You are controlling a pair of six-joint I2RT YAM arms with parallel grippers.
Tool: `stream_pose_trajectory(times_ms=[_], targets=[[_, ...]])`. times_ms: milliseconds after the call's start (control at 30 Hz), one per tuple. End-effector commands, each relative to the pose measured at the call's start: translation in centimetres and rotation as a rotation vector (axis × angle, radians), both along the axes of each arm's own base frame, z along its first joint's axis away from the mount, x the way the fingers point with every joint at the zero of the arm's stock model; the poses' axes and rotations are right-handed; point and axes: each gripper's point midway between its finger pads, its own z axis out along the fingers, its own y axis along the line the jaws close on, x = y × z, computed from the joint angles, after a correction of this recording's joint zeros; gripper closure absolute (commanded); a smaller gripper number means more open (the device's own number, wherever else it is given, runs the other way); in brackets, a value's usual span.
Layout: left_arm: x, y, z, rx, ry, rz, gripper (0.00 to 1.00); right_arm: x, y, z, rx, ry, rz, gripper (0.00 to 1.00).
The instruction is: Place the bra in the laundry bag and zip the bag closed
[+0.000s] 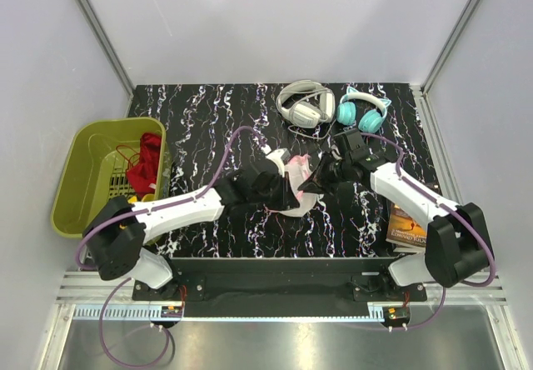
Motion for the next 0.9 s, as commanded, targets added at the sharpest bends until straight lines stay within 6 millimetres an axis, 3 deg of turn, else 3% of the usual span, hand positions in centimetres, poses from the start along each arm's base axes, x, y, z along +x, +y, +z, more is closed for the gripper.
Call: stream_pose_trajectory(times_ms=[0, 100, 167, 267, 333, 400, 433, 467, 533, 633, 667, 767, 800, 867], targets=[[1.5, 4.6, -1.4, 0.102, 0.009, 0.092, 1.0, 2.1, -0.5, 2.3, 0.03, -0.091, 0.002, 1.0], [2.5, 10.0, -3.4, 0.206, 0.026, 0.188, 1.0, 2.5, -0.5, 3.2, 0.075, -0.108, 0.059, 1.0], [3.4, 12.0, -2.6, 0.197, 0.005, 0.22, 1.0, 3.0, -0.3, 3.6, 0.091, -0.124, 0.091, 1.0], [3.1, 12.5, -1.9, 0.2, -0.01, 0.171, 1.0, 3.4, 0.6, 4.3, 0.134, -0.134, 0.153, 1.0], [2.7, 11.6, -0.8, 0.156, -0.022, 0.12, 1.0, 3.7, 1.2, 4.0, 0.156, -0.116, 0.187, 1.0], [2.2, 10.4, 0.4, 0.115, -0.036, 0.087, 1.0, 4.4, 2.0, 5.1, 0.195, -0.134, 0.228, 1.0], [2.0, 9.7, 1.0, 0.102, -0.043, 0.074, 1.0, 4.8, 2.4, 4.5, 0.201, -0.113, 0.243, 1.0], [1.3, 8.7, 1.4, 0.088, -0.047, 0.041, 1.0, 5.5, 2.8, 5.2, 0.211, -0.135, 0.255, 1.0], [1.1, 6.6, 3.0, 0.007, -0.04, 0.025, 1.0, 6.4, 3.1, 4.7, 0.21, -0.117, 0.25, 1.0], [1.0, 4.0, 4.6, -0.111, -0.011, 0.027, 1.0, 7.1, 2.4, 4.2, 0.122, -0.101, 0.215, 0.64], [1.2, 3.4, 5.2, -0.133, -0.002, 0.039, 1.0, 6.6, 1.4, 3.2, 0.051, -0.054, 0.191, 0.47], [2.2, 2.4, 5.5, -0.153, 0.01, 0.068, 1.0, 4.2, 0.3, 2.7, 0.025, -0.015, 0.165, 0.37], [2.3, 2.1, 5.1, -0.147, 0.022, 0.065, 1.0, 3.4, -0.1, 3.8, 0.029, -0.05, 0.157, 0.31], [2.6, 1.5, 5.5, -0.153, 0.016, 0.049, 1.0, 2.0, -0.7, 3.2, 0.023, -0.038, 0.132, 0.29]])
